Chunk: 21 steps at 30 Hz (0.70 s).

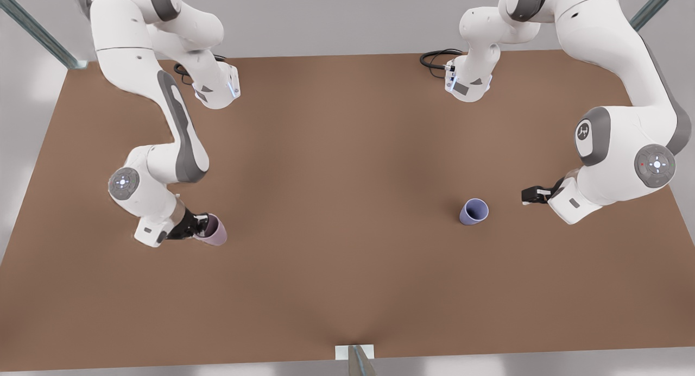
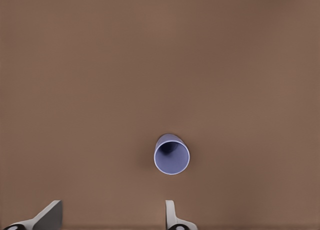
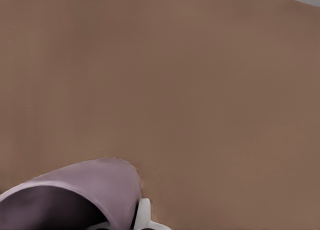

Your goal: Stack the cups, with the pink cup at the bottom and the purple cup at the top

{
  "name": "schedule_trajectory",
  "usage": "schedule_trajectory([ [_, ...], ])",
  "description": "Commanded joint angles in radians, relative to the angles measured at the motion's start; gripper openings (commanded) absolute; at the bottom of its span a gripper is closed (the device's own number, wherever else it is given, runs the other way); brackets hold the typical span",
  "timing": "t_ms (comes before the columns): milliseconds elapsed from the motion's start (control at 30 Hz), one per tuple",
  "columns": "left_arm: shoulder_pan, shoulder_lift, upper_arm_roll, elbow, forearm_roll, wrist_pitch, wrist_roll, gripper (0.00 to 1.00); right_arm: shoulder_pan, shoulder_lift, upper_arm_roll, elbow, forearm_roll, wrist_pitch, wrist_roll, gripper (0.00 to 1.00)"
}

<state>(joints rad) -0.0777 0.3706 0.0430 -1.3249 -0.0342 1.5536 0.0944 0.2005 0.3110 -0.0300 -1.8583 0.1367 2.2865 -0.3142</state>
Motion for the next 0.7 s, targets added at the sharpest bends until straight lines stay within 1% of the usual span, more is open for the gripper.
schedule_trajectory([
  [0,-0.001,-0.001,0.0,0.0,0.0,-0.004,0.002,1.0,0.098,-0.006,0.015,0.042,-0.009,-0.164,0.587,0.21],
  [67,0.001,0.001,0.0,0.001,0.0,-0.001,0.002,1.0,0.287,0.069,0.019,0.175,-0.002,-0.167,0.898,0.21],
  [100,0.001,0.004,0.0,0.0,0.0,0.0,0.002,1.0,0.356,0.164,0.019,0.313,-0.012,-0.203,1.046,0.21],
  [200,0.001,0.005,0.0,0.001,0.0,0.003,0.002,1.0,0.526,0.448,0.013,0.701,-0.016,-0.289,1.267,0.21],
  [233,0.001,0.007,0.0,0.001,0.0,0.003,0.002,1.0,0.556,0.543,0.008,0.83,-0.016,-0.323,1.317,0.21],
  [300,0.001,0.007,0.0,0.0,0.0,0.003,0.002,1.0,0.596,0.629,0.005,0.873,-0.046,-0.32,1.339,0.21],
  [467,-0.004,0.027,0.0,-0.008,-0.044,0.025,-0.001,1.0,0.614,0.669,0.002,0.883,-0.046,-0.309,1.356,0.21],
  [567,-0.008,-0.031,-0.002,-0.252,-0.061,0.265,0.001,1.0,0.614,0.675,0.001,0.886,-0.046,-0.306,1.354,0.21],
  [600,-0.008,-0.074,-0.003,-0.38,-0.062,0.403,0.001,1.0,0.612,0.689,0.002,0.887,-0.046,-0.292,1.354,0.21],
  [633,-0.008,-0.079,-0.009,-0.484,-0.062,0.535,0.001,1.0,0.612,0.697,0.001,0.889,-0.045,-0.285,1.351,0.21],
  [667,-0.011,-0.082,-0.012,-0.549,-0.062,0.626,0.001,1.0,0.614,0.704,0.004,0.889,-0.045,-0.272,1.353,0.21],
])
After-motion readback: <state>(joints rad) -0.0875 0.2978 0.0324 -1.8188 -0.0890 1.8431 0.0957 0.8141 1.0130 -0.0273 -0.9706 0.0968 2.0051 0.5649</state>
